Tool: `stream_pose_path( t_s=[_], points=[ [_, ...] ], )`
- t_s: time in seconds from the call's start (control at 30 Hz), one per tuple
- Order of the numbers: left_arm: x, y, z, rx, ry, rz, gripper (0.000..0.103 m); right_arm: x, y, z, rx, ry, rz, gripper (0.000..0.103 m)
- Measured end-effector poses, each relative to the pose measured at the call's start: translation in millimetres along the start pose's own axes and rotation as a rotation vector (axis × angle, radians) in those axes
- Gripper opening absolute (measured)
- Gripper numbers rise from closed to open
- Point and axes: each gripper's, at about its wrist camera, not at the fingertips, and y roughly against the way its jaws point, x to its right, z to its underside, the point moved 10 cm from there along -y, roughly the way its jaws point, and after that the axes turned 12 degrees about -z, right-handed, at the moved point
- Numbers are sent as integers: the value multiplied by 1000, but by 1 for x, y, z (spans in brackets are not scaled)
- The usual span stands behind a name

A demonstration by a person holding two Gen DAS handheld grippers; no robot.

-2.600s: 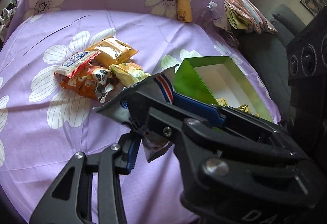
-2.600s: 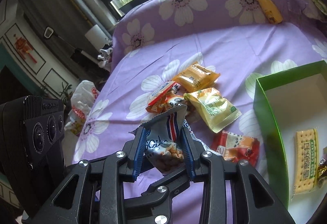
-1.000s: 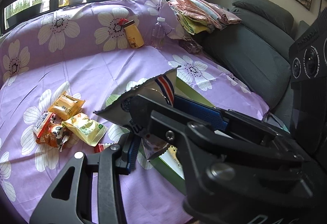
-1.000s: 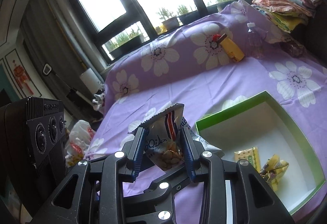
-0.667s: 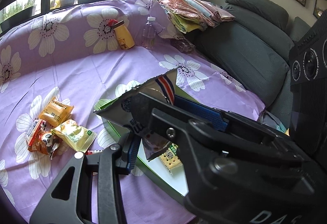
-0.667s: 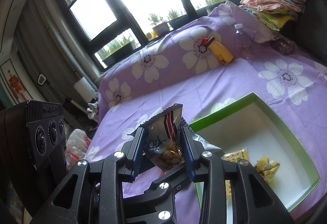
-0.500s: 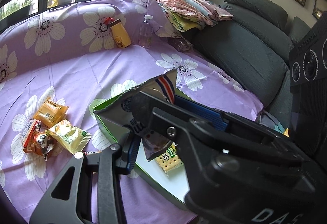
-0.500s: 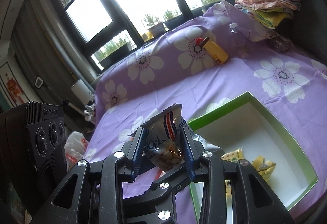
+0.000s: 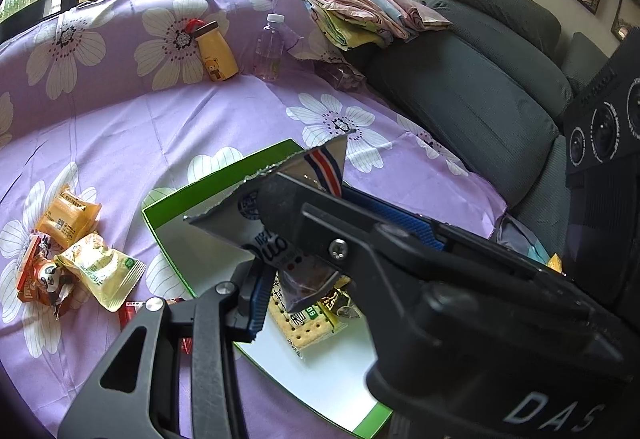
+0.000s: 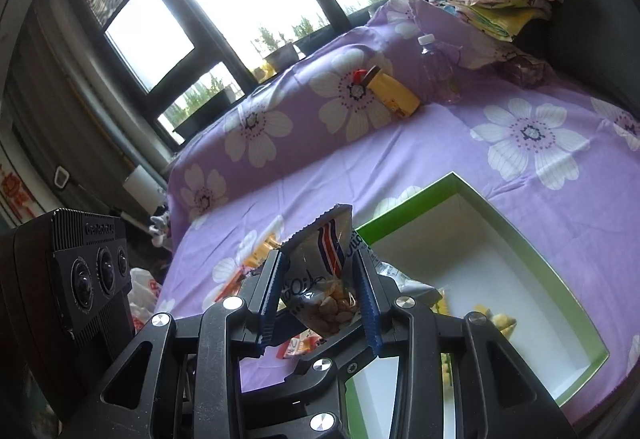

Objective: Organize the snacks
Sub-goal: 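Lower the held peanut packet into the green box with the right gripper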

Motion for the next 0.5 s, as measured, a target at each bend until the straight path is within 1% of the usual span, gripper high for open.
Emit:
stream_pose_path(
  t_s=[0.13,0.2,0.5],
  points=[
    [1,-5,0,-9,6,9,40,6,-1,0,-9,-21,-8,38],
    [2,-7,-1,-18,15,22,40,8,-1,0,-11,-21,-2,38],
    [4,-17,2,-35,24,38,40,19,-5,3,-35,-33,29,38]
  ],
)
